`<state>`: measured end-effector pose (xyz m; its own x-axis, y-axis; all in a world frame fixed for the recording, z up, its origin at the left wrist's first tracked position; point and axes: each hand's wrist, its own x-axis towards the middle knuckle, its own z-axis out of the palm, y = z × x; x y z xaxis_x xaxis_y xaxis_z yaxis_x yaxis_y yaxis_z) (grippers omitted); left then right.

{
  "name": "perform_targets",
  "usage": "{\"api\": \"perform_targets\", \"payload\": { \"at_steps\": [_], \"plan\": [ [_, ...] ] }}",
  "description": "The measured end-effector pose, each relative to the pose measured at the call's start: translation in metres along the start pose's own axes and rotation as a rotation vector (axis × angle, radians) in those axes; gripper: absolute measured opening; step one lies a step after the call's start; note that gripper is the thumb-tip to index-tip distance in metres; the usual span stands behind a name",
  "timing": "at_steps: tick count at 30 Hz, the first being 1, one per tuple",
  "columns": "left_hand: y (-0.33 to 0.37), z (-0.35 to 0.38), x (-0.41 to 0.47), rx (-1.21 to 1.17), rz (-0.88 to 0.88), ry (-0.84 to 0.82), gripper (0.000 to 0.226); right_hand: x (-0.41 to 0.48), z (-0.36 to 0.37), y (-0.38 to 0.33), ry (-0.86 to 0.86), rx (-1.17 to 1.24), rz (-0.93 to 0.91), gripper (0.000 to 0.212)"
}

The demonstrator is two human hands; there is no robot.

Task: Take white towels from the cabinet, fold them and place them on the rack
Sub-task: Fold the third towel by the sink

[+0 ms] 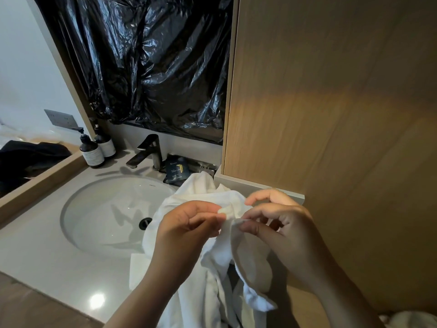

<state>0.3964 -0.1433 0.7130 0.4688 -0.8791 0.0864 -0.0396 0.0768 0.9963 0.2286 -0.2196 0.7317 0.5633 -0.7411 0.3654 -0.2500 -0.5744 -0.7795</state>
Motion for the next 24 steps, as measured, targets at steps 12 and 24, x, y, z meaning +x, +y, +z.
{"api": "perform_targets", "payload": {
  "at_steps": [12, 24],
  "plan": [
    [0.0, 0.0, -0.004, 0.145, 0.208, -0.038, 0.012, 0.006, 0.011, 0.002, 0.03, 0.017, 0.023, 0.008],
    [-0.002, 0.0, -0.008, 0.029, 0.067, -0.04, 0.011, 0.011, 0.015, 0.008, 0.009, 0.081, 0.112, 0.004]
  ]
}}
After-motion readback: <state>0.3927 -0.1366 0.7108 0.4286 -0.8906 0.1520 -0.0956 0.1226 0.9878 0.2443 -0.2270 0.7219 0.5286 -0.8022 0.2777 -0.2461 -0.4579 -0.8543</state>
